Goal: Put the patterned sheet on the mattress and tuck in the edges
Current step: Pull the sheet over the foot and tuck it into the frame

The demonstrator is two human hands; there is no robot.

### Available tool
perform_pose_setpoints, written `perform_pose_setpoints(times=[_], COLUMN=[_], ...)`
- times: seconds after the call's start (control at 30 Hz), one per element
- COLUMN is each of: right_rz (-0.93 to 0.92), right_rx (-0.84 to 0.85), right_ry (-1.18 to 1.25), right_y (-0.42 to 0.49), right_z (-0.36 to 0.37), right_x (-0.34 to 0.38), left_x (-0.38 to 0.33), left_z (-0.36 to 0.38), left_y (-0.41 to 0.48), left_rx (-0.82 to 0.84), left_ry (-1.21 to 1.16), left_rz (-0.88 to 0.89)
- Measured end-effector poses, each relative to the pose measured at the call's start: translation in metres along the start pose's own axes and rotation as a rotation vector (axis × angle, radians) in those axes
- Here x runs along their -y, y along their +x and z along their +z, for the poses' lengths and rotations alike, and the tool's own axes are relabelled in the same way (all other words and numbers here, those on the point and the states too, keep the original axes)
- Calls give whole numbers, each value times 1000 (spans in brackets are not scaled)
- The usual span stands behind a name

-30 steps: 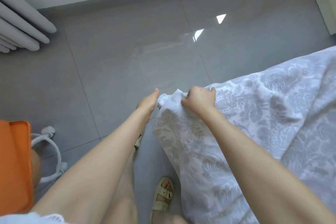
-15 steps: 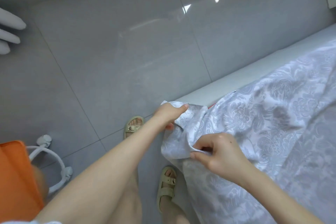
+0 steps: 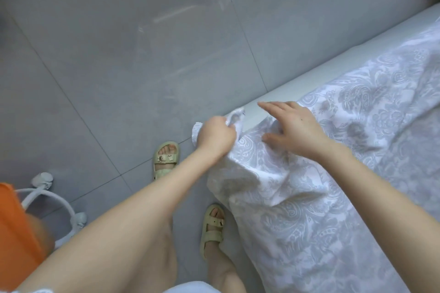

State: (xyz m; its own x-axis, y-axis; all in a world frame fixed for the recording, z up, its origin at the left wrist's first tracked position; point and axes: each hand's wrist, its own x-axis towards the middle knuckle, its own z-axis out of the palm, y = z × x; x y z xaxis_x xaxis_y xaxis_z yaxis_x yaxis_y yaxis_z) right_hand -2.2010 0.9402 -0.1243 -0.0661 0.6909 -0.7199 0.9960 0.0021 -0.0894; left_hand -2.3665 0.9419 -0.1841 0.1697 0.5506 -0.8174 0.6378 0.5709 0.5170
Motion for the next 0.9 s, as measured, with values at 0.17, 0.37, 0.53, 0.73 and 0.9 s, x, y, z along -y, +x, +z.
perform_pose_setpoints(times=[0.17,0.37,0.53,0.73,0.9], right_rz=[-24,76,-67,-13,333], right_rx=[37,-825,-788,-389,-515], right_ry=[-238,217,240,284,298], right_y=[27,14,47,57,14], right_z=[-7,-110,-81,-41,-15], right_x=[7,16,35,32,-8], left_x=[17,17,48,97,68], left_z=[-77,-136,-154,-143,-82], left_y=[-1,-19,-3,32,24], left_rx=[-292,-285,-506,-378,-34], left_ry=[-344,-502,-485,-633,-324], left_rz=[-75,-6,-22,-501,-395])
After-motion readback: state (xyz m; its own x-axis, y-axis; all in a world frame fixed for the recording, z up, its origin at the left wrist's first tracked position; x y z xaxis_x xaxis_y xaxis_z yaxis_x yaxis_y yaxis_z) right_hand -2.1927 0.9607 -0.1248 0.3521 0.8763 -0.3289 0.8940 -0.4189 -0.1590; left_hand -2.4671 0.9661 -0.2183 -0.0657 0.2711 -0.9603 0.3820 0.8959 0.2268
